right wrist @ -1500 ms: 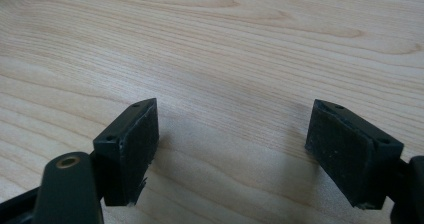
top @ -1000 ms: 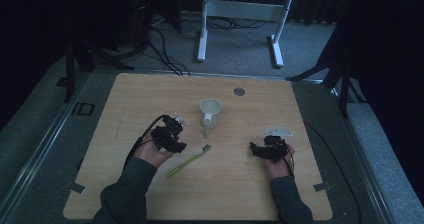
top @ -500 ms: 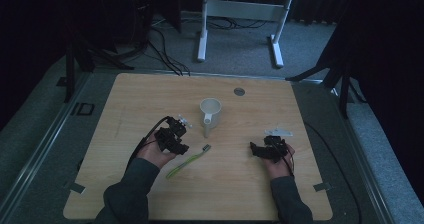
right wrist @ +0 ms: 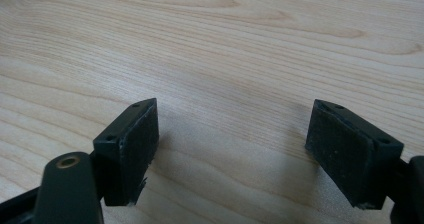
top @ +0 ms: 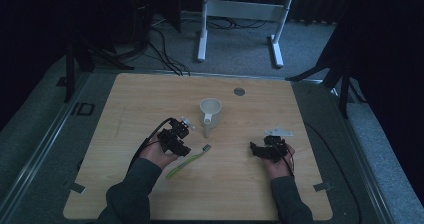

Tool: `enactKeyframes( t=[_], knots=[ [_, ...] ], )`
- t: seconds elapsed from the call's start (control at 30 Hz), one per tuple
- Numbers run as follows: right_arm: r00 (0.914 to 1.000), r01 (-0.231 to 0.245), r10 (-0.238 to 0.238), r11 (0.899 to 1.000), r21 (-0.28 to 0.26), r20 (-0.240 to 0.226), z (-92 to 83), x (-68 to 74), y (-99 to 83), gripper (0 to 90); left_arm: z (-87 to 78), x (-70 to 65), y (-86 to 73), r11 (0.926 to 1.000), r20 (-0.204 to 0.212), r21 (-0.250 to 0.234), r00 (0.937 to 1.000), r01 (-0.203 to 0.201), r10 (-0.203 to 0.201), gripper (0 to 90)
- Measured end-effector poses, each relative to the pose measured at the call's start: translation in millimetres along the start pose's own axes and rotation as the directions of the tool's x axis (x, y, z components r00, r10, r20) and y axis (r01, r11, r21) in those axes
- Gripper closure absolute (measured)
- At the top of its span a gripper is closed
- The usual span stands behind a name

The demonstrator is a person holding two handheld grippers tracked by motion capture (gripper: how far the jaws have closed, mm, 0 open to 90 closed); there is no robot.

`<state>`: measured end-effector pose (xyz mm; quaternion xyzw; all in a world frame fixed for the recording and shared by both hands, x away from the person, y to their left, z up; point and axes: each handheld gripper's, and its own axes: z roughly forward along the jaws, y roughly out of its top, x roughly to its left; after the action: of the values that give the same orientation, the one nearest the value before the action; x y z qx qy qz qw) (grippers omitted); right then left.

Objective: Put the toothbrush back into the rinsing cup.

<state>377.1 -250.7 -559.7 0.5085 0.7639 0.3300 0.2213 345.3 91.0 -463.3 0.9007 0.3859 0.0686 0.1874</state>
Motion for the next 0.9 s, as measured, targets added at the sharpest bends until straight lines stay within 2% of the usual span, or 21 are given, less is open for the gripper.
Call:
enactKeyframes(
  t=[0.43, 0.67, 0.9],
  knots=[
    [1.0000, 0.000, 0.000, 1.000, 0.000, 0.000, 0.0, 0.0, 0.0, 20.7, 8.7, -3.2, 2.7, 0.9987, 0.023, 0.049, 0.9996, -0.015, 0.014, 61.1],
    [1.0000, 0.000, 0.000, 1.000, 0.000, 0.000, 0.0, 0.0, 0.0, 20.8, 14.0, -5.8, 4.7, 0.9957, 0.037, 0.085, 0.9988, -0.036, 0.033, 61.2],
    [1.0000, 0.000, 0.000, 1.000, 0.000, 0.001, 0.0, 0.0, 0.0, 20.7, 18.2, -7.1, 7.4, 0.9938, 0.045, 0.104, 0.9984, -0.038, 0.033, 61.5]
  ],
)
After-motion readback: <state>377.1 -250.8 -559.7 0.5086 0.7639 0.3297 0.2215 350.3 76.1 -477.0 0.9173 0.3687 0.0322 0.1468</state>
